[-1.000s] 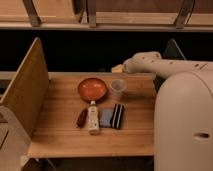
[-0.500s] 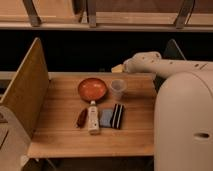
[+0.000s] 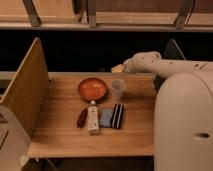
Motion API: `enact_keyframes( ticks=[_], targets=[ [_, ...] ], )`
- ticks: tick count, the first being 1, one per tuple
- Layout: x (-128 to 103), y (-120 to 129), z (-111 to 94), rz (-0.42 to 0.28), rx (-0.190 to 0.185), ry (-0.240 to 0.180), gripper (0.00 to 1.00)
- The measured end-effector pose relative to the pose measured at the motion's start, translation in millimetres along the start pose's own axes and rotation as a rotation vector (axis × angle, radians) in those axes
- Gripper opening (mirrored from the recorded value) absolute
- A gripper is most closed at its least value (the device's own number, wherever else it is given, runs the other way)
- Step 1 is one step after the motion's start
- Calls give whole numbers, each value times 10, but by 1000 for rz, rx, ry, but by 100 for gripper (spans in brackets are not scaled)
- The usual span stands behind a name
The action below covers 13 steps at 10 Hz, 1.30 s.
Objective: Push the ceramic bowl across the table
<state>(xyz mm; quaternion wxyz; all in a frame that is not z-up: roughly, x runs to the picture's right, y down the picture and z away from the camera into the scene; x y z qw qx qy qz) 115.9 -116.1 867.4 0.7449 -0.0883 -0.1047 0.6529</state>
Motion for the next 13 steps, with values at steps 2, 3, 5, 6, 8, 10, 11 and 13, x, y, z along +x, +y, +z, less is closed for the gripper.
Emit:
enact_keyframes(
  ticks=[2,3,5,6,8,10,11,13],
  targets=[
    [0,0,0,0,0,0,80],
    [0,0,0,0,0,0,80],
    [0,0,0,0,0,0,79],
    [0,0,0,0,0,0,74],
    [0,0,0,0,0,0,56],
    [-8,8,-9,-6,1,-3,34],
    [-55,59,-50,-35,-2,-16,24],
    [-165,281,-136,-104,-32,-49,4]
  ],
)
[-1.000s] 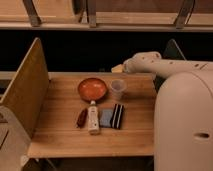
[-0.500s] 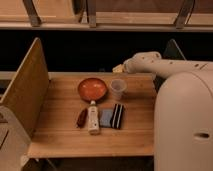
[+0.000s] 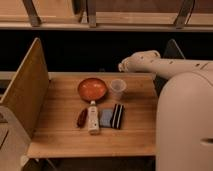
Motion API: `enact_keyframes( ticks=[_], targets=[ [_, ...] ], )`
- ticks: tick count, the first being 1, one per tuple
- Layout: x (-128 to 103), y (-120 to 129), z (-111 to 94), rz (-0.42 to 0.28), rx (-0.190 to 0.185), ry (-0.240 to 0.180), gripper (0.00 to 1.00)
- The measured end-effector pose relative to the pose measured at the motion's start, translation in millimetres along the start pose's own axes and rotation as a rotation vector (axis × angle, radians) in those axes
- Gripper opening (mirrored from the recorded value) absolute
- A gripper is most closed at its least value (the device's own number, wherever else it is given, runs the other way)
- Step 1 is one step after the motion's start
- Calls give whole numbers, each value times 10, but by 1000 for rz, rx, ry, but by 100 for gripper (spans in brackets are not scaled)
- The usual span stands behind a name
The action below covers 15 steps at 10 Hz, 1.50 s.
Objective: Push the ceramic bowl across the table
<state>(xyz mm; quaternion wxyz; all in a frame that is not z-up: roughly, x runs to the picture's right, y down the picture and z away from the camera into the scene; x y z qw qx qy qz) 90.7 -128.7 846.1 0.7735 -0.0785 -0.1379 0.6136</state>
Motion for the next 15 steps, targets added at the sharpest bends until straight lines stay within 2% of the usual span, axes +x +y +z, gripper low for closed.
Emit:
enact_keyframes(
  ticks=[1,3,4,5,6,8,13,15],
  targets=[
    [-22,125,-11,-15,-26,-7,0],
    [51,484,0,-50,-104,18,0],
    [210,898,38,-101,-189,72,0],
    [298,1116,49,-128,-234,101,0],
    [446,1327,47,-166,-282,148,0],
    [708,1492,44,-216,-316,226,0],
    [751,1548,50,-237,-326,241,0],
    [837,1741,134,-285,-346,283,0]
  ],
)
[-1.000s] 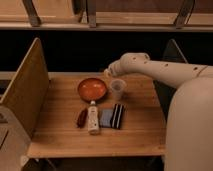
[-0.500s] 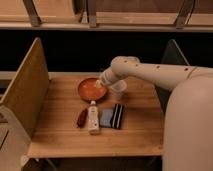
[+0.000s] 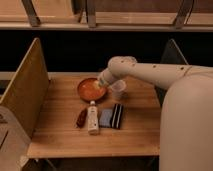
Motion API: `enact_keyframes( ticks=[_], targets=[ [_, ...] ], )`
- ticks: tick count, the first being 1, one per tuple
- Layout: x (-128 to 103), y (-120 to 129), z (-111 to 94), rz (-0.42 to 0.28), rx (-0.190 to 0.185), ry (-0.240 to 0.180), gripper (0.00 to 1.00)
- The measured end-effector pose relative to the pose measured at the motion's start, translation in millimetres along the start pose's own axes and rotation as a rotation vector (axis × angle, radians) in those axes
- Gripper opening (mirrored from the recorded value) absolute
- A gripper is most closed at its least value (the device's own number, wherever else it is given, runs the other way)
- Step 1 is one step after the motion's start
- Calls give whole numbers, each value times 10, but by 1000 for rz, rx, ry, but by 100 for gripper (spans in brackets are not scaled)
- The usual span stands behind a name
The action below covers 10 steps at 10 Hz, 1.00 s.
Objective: Push the ceramic bowl across the table
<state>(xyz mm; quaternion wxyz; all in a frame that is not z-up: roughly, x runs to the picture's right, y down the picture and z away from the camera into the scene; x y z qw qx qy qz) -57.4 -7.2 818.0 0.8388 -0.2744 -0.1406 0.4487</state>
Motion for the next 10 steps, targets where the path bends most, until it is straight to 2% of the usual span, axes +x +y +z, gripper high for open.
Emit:
enact_keyframes(
  ticks=[1,3,6,7,8,10],
  targets=[
    [20,87,134,-20,-14,42,0],
    [97,94,293,-21,-18,113,0],
    [221,-4,531,-11,6,254,0],
    [250,-44,596,-2,11,289,0],
    [272,-61,626,4,13,306,0],
    [277,-76,616,6,15,306,0]
  ],
)
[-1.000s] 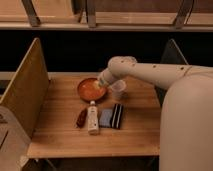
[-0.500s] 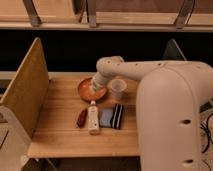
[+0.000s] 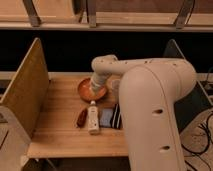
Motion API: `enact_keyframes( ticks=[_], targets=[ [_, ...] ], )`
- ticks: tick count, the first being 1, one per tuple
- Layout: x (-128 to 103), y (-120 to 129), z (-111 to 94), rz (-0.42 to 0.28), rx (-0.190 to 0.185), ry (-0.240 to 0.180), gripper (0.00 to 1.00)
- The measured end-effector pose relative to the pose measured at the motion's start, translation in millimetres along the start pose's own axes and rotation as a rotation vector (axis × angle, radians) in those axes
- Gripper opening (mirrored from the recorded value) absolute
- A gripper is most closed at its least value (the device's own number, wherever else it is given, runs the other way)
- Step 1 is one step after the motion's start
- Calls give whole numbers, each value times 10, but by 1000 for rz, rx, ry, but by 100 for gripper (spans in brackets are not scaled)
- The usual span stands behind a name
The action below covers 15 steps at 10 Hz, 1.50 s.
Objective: Push the ceramic bowl across the table
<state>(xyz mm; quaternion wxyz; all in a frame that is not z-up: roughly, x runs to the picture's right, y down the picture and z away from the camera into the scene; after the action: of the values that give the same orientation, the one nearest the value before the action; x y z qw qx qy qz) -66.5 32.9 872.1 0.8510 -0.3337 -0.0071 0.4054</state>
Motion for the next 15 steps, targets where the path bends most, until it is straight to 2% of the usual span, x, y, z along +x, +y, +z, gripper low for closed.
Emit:
enact_keyframes(
  ticks=[2,4,6,8,10,13,15],
  targets=[
    [7,5,20,-1,-1,7,0],
    [240,-1,205,22,-20,75,0],
    [541,-116,225,74,-1,140,0],
    [719,-209,222,118,23,175,0],
    [809,-237,287,143,20,201,0],
    [653,-99,556,106,-17,235,0],
    [522,-136,667,77,-19,250,0]
  ],
)
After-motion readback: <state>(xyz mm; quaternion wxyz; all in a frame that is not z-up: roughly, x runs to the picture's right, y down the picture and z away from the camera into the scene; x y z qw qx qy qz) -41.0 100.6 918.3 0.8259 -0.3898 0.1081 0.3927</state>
